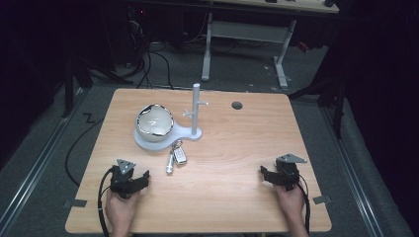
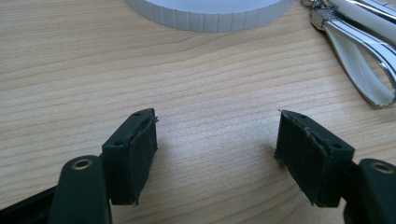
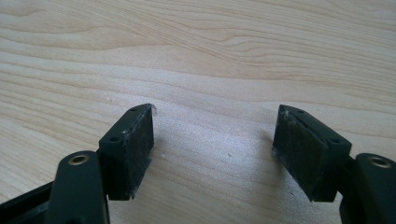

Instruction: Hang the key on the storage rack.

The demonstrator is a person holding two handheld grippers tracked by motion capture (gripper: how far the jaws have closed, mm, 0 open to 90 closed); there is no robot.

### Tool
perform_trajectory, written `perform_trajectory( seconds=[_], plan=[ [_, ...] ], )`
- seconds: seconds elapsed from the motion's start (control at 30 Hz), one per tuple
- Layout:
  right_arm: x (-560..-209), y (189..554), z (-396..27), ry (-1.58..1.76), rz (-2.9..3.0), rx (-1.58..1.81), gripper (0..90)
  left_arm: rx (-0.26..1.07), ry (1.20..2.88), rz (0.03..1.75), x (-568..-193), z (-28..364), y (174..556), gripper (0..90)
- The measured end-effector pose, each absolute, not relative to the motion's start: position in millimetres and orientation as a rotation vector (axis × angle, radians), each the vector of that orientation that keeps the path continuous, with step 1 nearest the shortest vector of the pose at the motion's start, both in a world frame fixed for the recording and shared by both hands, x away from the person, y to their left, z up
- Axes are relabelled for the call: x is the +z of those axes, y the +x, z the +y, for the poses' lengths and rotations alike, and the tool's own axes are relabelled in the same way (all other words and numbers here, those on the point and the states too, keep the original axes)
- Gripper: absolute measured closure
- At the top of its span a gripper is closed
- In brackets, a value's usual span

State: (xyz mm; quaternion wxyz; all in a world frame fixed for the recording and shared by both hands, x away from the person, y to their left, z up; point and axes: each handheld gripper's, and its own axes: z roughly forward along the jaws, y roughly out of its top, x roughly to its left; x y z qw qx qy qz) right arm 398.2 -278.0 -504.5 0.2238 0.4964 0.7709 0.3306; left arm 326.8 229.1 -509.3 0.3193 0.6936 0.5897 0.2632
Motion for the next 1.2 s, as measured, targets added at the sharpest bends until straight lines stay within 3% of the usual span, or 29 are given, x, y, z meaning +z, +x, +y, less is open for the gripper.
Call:
perform_trajectory(
  seconds=[1.2],
  plan=[
    [-504.5, 398.4, -277.8, 1.371, 2.127, 0.913, 29.1, 0.665, 1.855, 1.515, -509.3, 227.4, 327.3, 24.5]
  ],
)
